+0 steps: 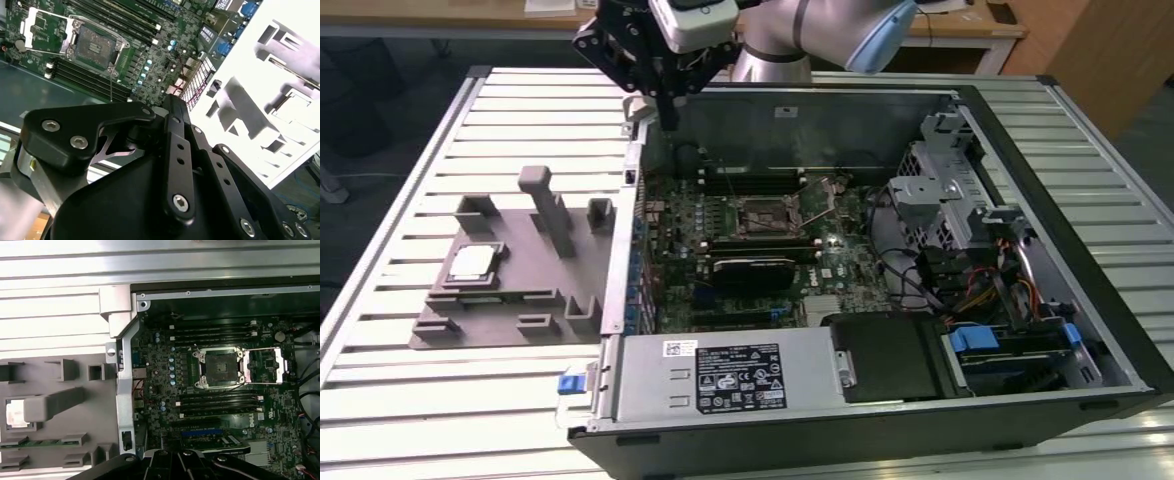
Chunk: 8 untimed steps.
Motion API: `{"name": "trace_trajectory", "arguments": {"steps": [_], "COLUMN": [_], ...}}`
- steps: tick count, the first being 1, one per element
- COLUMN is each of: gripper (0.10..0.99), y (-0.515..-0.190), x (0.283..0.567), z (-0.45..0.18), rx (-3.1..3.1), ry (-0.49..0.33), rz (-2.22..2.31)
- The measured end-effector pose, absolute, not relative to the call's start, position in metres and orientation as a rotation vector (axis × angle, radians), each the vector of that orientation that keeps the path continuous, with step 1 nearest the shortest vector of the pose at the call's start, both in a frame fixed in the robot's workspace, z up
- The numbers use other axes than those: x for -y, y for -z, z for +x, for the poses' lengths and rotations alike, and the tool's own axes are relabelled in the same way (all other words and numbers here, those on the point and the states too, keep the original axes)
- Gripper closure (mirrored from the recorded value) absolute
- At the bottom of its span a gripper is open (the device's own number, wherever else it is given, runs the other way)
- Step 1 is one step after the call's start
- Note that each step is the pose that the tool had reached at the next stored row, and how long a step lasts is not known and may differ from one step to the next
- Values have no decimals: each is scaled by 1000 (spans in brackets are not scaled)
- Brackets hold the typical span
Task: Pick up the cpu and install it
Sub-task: 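Reach for the cpu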
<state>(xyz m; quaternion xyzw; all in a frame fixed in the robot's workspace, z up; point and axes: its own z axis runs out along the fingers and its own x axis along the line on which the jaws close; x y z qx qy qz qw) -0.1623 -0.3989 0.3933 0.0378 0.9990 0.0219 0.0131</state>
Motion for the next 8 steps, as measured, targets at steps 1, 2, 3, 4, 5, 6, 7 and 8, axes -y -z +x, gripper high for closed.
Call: {"name": "trace_trajectory", "arguments": {"steps": [1, 2, 3, 4, 5, 6, 7, 8], "gripper": [980, 980, 980, 980, 980, 980, 980, 980], "y": [-393, -393, -393, -393, -393, -393, -393, -393], "x": [399, 399, 399, 399, 399, 399, 399, 399], "z": [-163, -164, -165, -166, -166, -167, -168, -169], "rx": [-3113, -3113, -3112, -3112, -3113, -3112, -3112, -3113], "ry": [-68, -68, -68, -68, -68, -68, -68, -68], "rz": [118, 118, 118, 118, 118, 118, 118, 118]}}
